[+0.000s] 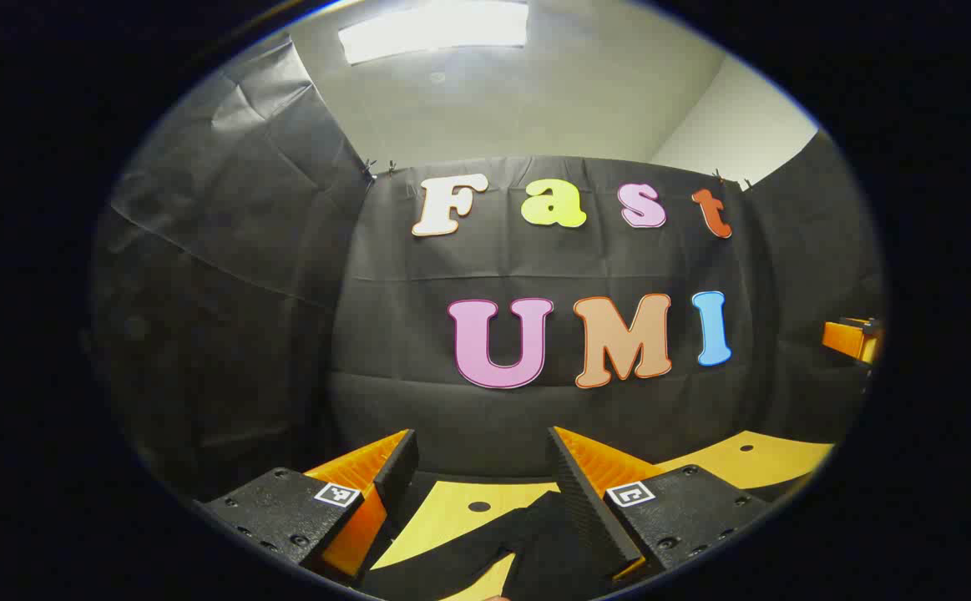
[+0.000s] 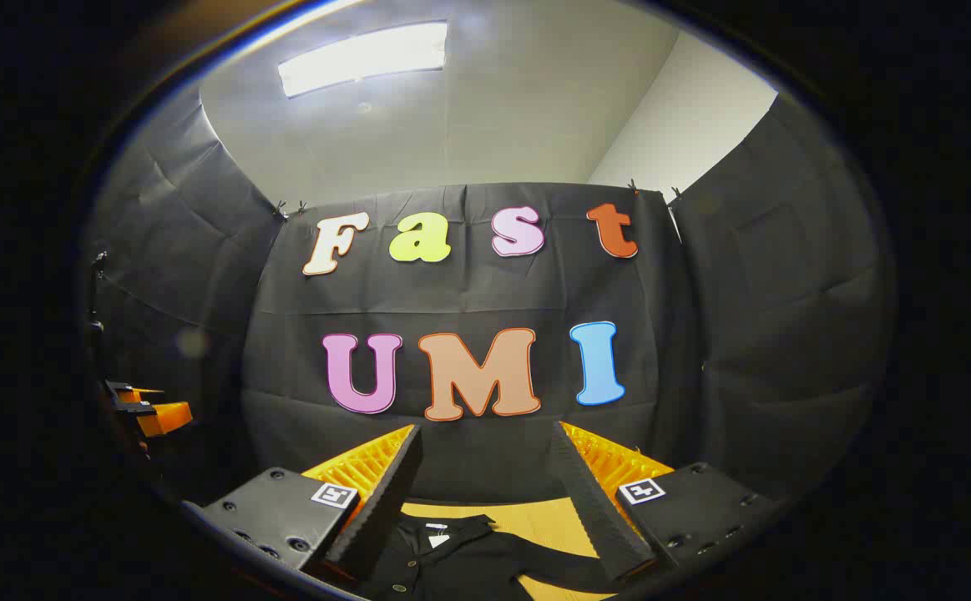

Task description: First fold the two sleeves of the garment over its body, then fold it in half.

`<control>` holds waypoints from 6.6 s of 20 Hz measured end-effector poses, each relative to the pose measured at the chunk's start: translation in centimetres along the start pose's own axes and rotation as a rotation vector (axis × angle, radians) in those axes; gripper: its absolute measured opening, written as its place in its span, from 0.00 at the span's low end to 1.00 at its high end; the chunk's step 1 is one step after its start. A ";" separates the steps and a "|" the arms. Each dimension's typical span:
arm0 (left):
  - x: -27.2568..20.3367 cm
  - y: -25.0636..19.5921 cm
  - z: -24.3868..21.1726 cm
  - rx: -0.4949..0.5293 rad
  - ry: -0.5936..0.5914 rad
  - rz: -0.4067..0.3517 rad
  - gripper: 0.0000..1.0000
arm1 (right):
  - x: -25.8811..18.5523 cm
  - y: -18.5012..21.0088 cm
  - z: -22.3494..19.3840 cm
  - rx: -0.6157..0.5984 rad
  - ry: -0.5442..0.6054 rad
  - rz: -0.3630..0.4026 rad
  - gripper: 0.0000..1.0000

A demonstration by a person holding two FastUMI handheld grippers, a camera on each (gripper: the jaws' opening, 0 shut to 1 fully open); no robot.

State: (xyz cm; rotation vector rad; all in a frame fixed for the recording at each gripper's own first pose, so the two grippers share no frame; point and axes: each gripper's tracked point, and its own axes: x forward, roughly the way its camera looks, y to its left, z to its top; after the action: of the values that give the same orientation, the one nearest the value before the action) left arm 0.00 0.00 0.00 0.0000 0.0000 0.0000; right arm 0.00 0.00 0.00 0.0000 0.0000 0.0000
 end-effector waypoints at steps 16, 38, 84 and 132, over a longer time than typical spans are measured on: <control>-0.3 1.4 -1.3 -0.015 0.029 0.019 0.90 | 0.0 0.0 0.8 -0.027 -0.004 -0.017 0.99; -0.4 1.3 -1.2 -0.007 0.021 0.020 0.92 | -0.3 -2.1 0.5 0.010 -0.021 -0.075 0.94; 4.5 -14.1 3.3 0.052 -0.011 0.087 0.90 | -3.9 -36.2 -40.5 0.032 0.981 -0.328 0.92; -0.8 8.7 -4.9 0.049 0.153 0.318 0.91 | 19.0 9.2 -26.5 -0.011 0.633 0.399 0.02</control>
State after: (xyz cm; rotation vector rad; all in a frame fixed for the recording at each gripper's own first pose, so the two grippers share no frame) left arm -0.77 8.71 -4.87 0.0489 0.1531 0.3177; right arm 19.02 9.16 -26.53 -0.0115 0.6327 0.3989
